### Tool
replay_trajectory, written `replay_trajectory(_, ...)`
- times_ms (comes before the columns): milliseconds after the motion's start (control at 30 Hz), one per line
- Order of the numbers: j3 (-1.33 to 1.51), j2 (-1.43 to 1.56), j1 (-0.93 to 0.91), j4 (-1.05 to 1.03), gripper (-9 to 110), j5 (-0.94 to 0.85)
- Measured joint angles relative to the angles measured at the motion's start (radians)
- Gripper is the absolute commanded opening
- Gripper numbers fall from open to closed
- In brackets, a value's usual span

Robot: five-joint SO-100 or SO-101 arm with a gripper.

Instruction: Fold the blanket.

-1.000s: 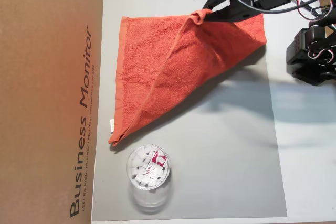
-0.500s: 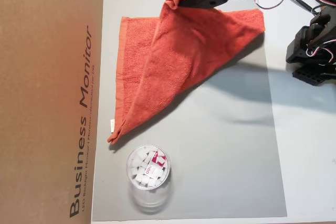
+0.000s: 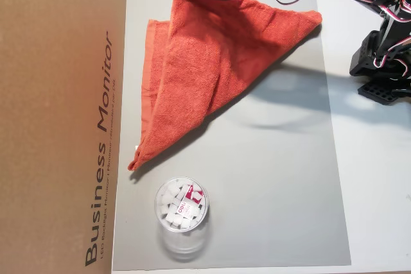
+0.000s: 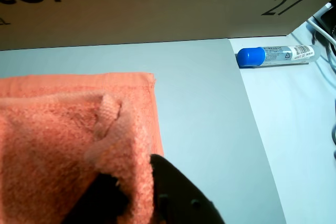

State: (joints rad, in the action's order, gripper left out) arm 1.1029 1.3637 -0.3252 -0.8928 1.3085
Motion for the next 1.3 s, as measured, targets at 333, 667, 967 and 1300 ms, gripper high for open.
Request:
replay_trajectory(333, -0.213, -0.235, -0.043, 0.018, 0, 0.0)
replay_trajectory(667, -0.298, -0.402, -0.057, 0.202, 0, 0.0)
replay_trajectory(967, -0.299, -0.479, -0.061, 0.408, 0, -0.002)
replay_trajectory(1300, -0.337, -0.578, -0.098, 0.52, 0, -0.003)
